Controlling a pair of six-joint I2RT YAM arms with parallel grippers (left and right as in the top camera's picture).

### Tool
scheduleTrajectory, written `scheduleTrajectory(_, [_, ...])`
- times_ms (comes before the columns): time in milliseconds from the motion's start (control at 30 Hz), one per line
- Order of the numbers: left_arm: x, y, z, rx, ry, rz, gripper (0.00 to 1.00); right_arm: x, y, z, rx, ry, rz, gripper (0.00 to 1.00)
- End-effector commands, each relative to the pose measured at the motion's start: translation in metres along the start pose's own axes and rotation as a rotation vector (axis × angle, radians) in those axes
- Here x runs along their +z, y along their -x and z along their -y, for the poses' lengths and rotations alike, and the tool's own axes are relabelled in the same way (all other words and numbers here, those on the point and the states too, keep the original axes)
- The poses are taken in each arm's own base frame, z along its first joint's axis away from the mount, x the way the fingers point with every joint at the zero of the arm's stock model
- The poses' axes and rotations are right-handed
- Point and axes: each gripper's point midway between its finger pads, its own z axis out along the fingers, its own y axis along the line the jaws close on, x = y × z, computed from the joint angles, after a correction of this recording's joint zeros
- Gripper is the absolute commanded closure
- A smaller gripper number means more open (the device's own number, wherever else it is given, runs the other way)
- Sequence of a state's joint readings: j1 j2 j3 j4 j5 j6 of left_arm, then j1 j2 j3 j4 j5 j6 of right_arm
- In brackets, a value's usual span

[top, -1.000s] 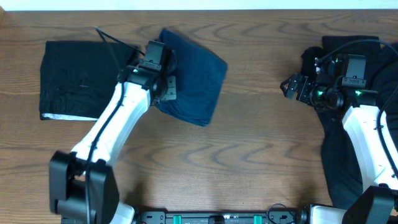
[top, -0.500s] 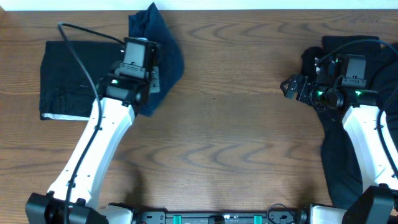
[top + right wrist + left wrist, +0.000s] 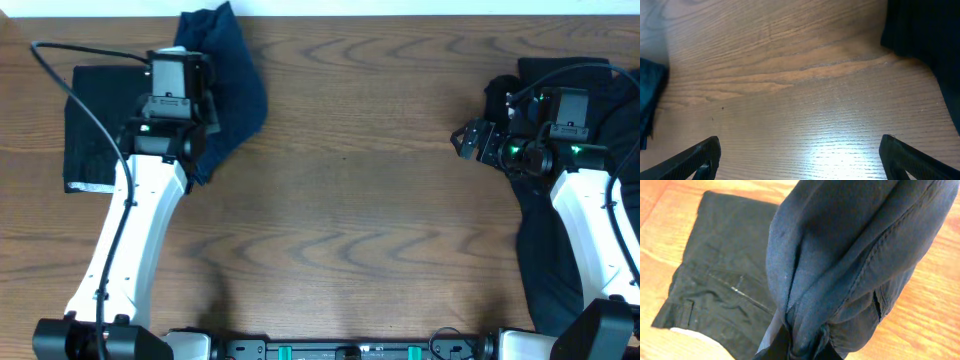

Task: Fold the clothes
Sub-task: 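Carry the folded jeans with the left gripper onto the black garment at left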

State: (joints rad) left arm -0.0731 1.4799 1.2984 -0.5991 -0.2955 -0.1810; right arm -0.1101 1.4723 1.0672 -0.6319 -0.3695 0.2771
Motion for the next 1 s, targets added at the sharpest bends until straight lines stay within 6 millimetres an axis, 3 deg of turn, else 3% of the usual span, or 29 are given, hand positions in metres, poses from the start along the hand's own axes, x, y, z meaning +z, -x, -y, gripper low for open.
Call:
scheduleTrajectory(0, [-0.013,0.025,-0.024,-0.144,0.035,0.074,0.94,-0.001,0.002,0.002,0.000,-0.002,0.005,0.01])
scheduleTrajectory(467, [-0.005,0.045,-0.068,-0.432,-0.128,0.058,0.94,-0.001,0.002,0.002,0.000,-0.002,0.005,0.01])
scheduleTrajectory(733, [0.002,0.038,-0.099,-0.486,-0.071,0.038,0.94,-0.001,0.002,0.002,0.000,-0.002,0.005,0.01])
scheduleTrajectory(967, [0.022,0.023,-0.121,-0.529,-0.016,-0.015,0.94,-0.001,0.002,0.002,0.000,-0.002,0.005,0.01])
